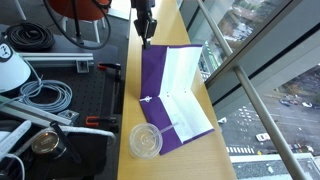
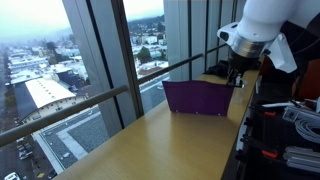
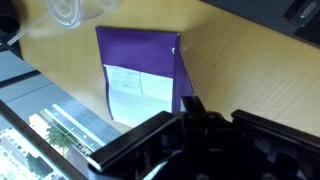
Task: Open the file
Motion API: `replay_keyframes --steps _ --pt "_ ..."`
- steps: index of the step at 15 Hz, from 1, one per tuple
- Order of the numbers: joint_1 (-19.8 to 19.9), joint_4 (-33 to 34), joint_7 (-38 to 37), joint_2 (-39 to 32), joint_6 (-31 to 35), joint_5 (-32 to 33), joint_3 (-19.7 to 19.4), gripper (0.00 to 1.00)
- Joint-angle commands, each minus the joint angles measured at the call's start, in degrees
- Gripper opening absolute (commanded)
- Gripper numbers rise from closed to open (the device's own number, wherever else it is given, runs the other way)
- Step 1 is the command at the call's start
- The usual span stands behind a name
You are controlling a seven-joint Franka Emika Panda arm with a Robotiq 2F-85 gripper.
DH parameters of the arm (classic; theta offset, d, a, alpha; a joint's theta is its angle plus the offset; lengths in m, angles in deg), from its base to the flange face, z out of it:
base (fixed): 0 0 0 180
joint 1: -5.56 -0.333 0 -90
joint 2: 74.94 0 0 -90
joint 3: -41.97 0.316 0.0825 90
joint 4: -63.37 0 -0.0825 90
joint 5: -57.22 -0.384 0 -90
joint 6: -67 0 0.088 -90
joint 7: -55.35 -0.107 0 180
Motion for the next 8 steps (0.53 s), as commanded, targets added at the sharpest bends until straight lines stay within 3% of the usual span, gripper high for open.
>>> replay_keyframes --steps 1,4,8 --pt "0.3 2.3 9.4 2.1 1.2 -9.4 -0.3 0.00" --pt "2.1 3.3 12.6 1.6 0.9 -11.0 0.0 0.00" --pt "6.9 2.3 12.7 1.2 1.0 -4.9 -1.5 0.00"
